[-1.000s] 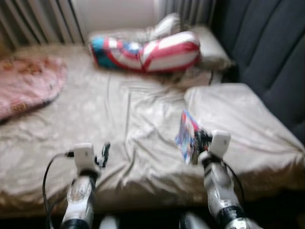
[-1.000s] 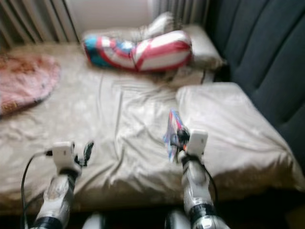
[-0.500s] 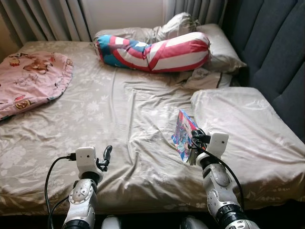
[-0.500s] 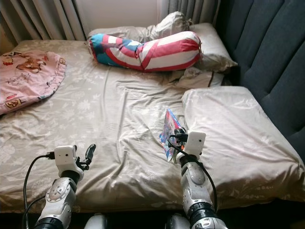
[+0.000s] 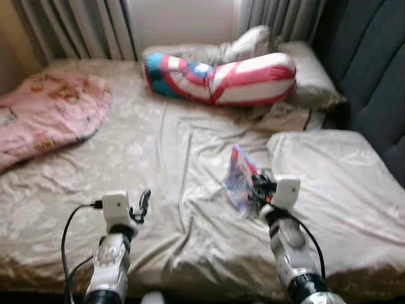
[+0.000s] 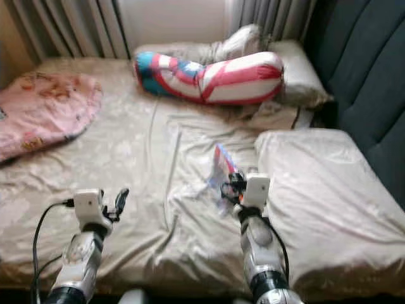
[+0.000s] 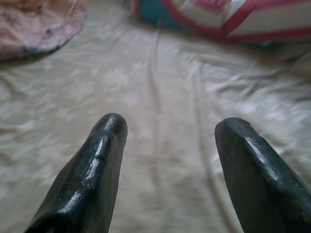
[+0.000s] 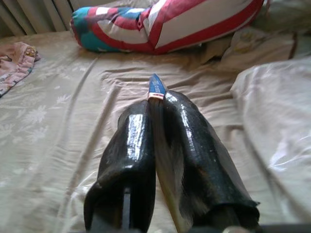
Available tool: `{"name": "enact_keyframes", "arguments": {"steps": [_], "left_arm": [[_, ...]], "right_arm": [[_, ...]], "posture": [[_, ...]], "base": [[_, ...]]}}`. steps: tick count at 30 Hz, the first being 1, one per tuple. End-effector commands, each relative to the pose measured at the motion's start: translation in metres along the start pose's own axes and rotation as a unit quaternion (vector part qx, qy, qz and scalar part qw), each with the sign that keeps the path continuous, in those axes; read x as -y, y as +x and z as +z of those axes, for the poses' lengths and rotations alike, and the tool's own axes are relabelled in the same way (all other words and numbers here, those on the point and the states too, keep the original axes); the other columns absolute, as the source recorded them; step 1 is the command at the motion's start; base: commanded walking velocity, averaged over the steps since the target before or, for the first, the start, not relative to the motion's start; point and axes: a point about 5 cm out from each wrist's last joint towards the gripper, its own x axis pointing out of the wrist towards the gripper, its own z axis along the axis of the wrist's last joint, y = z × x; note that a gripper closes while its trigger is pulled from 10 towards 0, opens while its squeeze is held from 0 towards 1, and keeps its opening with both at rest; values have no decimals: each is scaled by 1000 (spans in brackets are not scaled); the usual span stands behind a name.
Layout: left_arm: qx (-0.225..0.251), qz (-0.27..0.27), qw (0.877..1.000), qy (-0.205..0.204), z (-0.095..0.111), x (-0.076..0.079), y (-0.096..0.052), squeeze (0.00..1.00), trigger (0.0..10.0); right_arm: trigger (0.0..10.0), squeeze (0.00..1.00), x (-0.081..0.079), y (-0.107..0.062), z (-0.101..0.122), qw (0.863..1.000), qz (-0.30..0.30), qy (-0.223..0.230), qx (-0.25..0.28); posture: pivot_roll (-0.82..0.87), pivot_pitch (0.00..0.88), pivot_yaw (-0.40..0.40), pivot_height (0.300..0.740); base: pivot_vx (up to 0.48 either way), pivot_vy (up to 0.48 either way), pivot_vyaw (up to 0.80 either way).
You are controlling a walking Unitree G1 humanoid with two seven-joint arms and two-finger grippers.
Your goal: Clean up the room
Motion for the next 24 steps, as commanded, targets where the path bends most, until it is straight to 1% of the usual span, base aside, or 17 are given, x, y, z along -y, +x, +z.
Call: {"name": "enact_keyframes", "arguments": {"steps": [1, 4, 7, 11, 12, 13, 14, 15, 17, 18, 20, 23, 24], "left_arm": [[6, -9, 1000, -5, 5, 7, 5, 0, 10000], [6, -9, 1000, -5, 5, 7, 5, 0, 10000], [7, -12, 1000, -4, 6, 8, 5, 0, 10000], [12, -14, 1000, -3, 8, 7, 5, 0, 10000], [13, -14, 1000, -2, 8, 6, 4, 0, 10000], [13, -14, 1000, -2, 8, 6, 4, 0, 10000], [14, -15, 1000, -1, 9, 4, 3, 0, 10000], [15, -15, 1000, 0, 9, 3, 2, 0, 10000], [16, -16, 1000, 2, 10, 2, 1, 0, 10000], [16, -17, 1000, 4, 10, 0, -1, 0, 10000], [15, -19, 1000, 8, 10, -1, -2, 0, 10000], [16, -22, 1000, 13, 12, -4, -4, 0, 10000], [16, -24, 999, 15, 12, -5, -5, 0, 10000]], "right_arm": [[10000, 0, 3, 4, 13, 1000, 3, -7, 27], [10000, 0, 2, 4, 11, 1000, 4, -6, 23], [10000, 0, 2, 4, 5, 1000, -1, -6, -2], [10000, 0, 4, 7, -2, 999, -20, 26, -33], [10000, 0, 6, 8, -4, 997, -33, 51, -42], [10000, 0, 6, 8, -4, 997, -33, 51, -42], [10000, 0, 8, 10, -5, 994, -47, 80, -49], [10000, 0, 9, 11, -5, 992, -53, 99, -50], [10000, 0, 10, 12, -5, 990, -57, 120, -51], [10000, 0, 9, 14, -3, 987, -58, 144, -51], [10000, 0, 10, 18, 0, 981, -63, 175, -48], [10000, 0, 12, 24, 7, 969, -77, 232, -34], [10000, 0, 14, 26, 9, 961, -85, 260, -30]], "posture": [[-55, 50, -28, 651], [-56, 51, -28, 651], [-55, 55, -29, 651], [-44, 65, -29, 651], [-36, 70, -27, 651], [-36, 70, -27, 651], [-23, 75, -23, 651], [-16, 79, -21, 651], [-9, 81, -17, 651], [-6, 84, -12, 651], [1, 91, -4, 651], [14, 101, 6, 651], [18, 104, 8, 651]], "base": [[285, 0, 0], [282, 0, 0], [0, 0, 0], [0, 0, 0], [0, 0, 0], [0, 0, 0], [0, 0, 0], [0, 0, 0], [0, 0, 0], [0, 0, 0], [0, 0, 0], [0, 0, 0], [0, 0, 0]]}}
